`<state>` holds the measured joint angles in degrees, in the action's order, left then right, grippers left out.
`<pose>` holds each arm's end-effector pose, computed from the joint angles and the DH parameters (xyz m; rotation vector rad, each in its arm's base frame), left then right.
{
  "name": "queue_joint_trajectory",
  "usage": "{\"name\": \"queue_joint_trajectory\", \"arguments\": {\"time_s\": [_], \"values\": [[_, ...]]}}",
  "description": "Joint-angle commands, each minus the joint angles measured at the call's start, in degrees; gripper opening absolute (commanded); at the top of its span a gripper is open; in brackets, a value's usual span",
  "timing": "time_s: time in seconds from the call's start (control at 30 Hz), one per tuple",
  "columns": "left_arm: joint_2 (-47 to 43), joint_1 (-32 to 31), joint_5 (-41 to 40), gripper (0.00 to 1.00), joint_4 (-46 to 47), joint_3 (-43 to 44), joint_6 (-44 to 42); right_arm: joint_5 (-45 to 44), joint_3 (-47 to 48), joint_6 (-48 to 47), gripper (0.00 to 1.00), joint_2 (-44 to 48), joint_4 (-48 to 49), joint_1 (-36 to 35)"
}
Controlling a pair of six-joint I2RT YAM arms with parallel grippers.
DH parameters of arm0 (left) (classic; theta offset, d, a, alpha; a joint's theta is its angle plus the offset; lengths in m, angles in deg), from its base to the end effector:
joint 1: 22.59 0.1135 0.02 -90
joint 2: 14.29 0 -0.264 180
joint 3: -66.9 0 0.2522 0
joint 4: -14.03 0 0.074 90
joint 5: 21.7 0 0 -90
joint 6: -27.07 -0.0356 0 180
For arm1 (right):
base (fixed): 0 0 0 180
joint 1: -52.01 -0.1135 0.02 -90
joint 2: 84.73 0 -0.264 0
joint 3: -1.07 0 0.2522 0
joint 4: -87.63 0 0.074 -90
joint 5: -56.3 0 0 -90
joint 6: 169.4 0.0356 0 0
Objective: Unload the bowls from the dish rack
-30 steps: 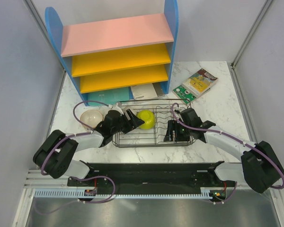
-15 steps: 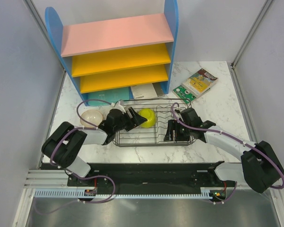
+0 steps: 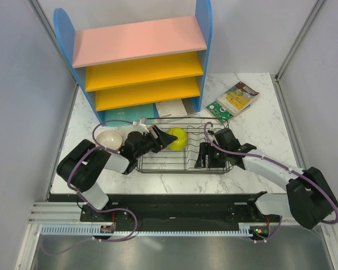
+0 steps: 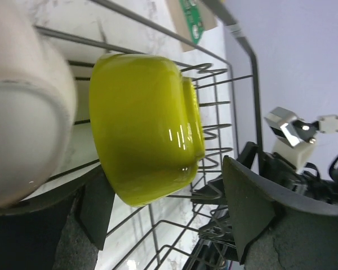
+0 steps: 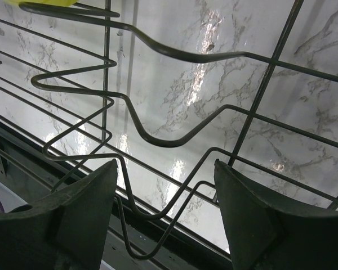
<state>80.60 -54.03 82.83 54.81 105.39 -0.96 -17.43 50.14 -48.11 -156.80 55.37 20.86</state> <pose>0.2398 -0.1571 0.1373 -0.3500 2.0388 -1.3171 0.1938 0.1288 0.1772 -0.1159 2.6659 0.7581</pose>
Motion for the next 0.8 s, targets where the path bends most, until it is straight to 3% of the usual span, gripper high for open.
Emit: {"name": "queue_joint_trajectory", "arguments": {"time_s": [0.0, 0.1, 0.33, 0.43, 0.57, 0.77], "values": [[6.4, 1.1, 1.7, 0.81, 4.3, -3.8, 3.9, 1.0, 0.4, -0.5, 0.77, -0.3, -0.7, -0.2], [6.5, 1.0, 2.3, 0.8, 3.8, -3.6, 3.8, 1.0, 0.3, -0.4, 0.77, -0.1, -0.7, -0.2], [3.1, 1.0, 2.4, 0.72, -7.3, -0.5, 0.5, 0.8, 0.3, 0.0, 0.77, 0.0, -0.7, -0.2], [2.1, 1.0, 2.6, 0.62, -9.2, 0.1, -0.1, 0.8, 0.5, -0.2, 0.77, 0.1, -0.7, -0.2], [0.3, 1.0, 2.8, 0.41, -10.1, 0.3, -0.6, 0.7, 0.5, 0.0, 0.77, 0.2, -0.7, -0.2], [-1.8, 1.0, 3.9, 0.21, -10.2, 0.9, -2.1, 0.5, 0.3, 0.1, 0.77, 0.3, -0.7, -0.2]]}}
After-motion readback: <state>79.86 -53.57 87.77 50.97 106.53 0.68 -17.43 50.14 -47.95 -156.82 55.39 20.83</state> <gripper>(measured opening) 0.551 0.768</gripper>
